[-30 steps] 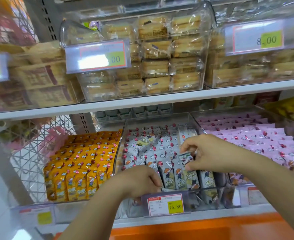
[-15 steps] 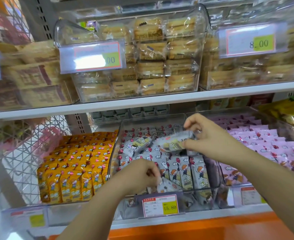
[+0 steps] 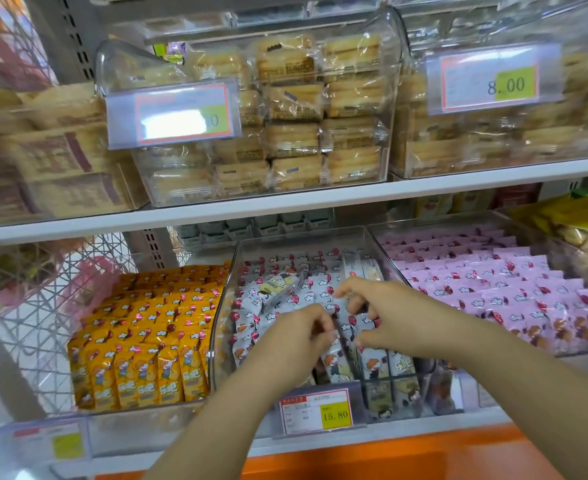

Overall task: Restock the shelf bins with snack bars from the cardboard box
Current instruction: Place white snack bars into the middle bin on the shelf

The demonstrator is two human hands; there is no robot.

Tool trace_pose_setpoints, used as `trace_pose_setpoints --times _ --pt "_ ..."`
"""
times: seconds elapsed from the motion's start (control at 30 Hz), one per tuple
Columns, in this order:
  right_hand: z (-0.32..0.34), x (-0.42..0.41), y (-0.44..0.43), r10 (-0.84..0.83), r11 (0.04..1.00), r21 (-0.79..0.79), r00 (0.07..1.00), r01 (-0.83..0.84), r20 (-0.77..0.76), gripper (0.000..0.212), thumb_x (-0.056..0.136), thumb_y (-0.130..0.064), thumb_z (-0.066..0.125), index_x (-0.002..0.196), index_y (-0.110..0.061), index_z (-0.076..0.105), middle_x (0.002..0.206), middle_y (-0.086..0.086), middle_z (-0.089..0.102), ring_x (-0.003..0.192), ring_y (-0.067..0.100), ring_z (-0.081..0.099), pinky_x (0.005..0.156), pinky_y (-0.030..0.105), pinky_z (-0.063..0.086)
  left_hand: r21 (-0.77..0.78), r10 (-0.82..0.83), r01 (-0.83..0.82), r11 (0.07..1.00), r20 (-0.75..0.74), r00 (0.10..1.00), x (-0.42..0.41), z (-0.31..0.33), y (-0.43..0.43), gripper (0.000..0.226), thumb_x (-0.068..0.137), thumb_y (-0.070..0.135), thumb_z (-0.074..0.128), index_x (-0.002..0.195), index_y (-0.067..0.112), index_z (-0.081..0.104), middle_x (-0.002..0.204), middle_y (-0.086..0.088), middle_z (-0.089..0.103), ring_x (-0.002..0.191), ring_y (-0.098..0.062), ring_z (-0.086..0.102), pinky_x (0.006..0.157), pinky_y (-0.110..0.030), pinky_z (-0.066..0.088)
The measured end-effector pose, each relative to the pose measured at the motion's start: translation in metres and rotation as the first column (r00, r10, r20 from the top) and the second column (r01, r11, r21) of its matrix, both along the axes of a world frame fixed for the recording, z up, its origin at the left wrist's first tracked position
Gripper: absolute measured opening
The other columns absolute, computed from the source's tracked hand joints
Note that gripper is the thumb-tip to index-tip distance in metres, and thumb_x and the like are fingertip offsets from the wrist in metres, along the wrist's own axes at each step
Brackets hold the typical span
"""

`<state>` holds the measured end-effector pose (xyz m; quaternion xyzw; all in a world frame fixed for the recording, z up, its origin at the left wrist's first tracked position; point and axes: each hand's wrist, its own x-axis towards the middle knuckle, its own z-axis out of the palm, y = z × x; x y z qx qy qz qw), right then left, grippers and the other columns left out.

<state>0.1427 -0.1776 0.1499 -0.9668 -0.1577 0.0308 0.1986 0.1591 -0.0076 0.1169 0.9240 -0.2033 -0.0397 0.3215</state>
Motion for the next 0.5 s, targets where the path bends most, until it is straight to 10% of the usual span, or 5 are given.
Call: trace_pose_setpoints --times 0.23,0.37,0.5 --pt "-0.002 0.001 -0.003 0.008 0.968 -0.25 0.996 0.013 0.084 0.025 0.082 -0.025 0.07 0.106 -0.027 0.062 0.095 -0.012 0.065 0.089 0.008 0.056 0.075 0.021 0.034 -0.061 0.005 -0.004 0.998 0.021 1.0 -0.001 -0.01 -0.015 0.014 0.091 0.025 0.064 0.104 0.022 0.06 0.084 0.01 0.061 0.076 -0.007 0.056 0.07 -0.02 0.045" --pt "0.003 0.0 -0.004 -0.018 0.985 -0.171 0.997 0.03 0.071 0.025 0.083 -0.026 0.07 0.106 -0.029 0.063 0.095 -0.014 0.066 0.089 0.005 0.057 0.076 0.019 0.039 -0.125 0.014 -0.027 0.992 -0.103 0.995 0.004 0.011 0.013 0.014 0.092 0.017 0.061 0.099 0.028 0.06 0.086 0.012 0.067 0.08 -0.012 0.067 0.07 -0.026 0.056" --pt "0.005 0.003 0.003 -0.015 0.999 -0.049 0.989 0.022 0.147 0.02 0.086 -0.027 0.066 0.105 -0.032 0.062 0.095 -0.016 0.062 0.089 0.004 0.056 0.078 0.018 0.04 0.081 0.093 -0.101 0.992 0.097 0.991 0.01 0.027 0.051 0.015 0.092 0.018 0.06 0.1 0.03 0.064 0.086 0.02 0.061 0.077 0.002 0.059 0.057 -0.009 0.045"
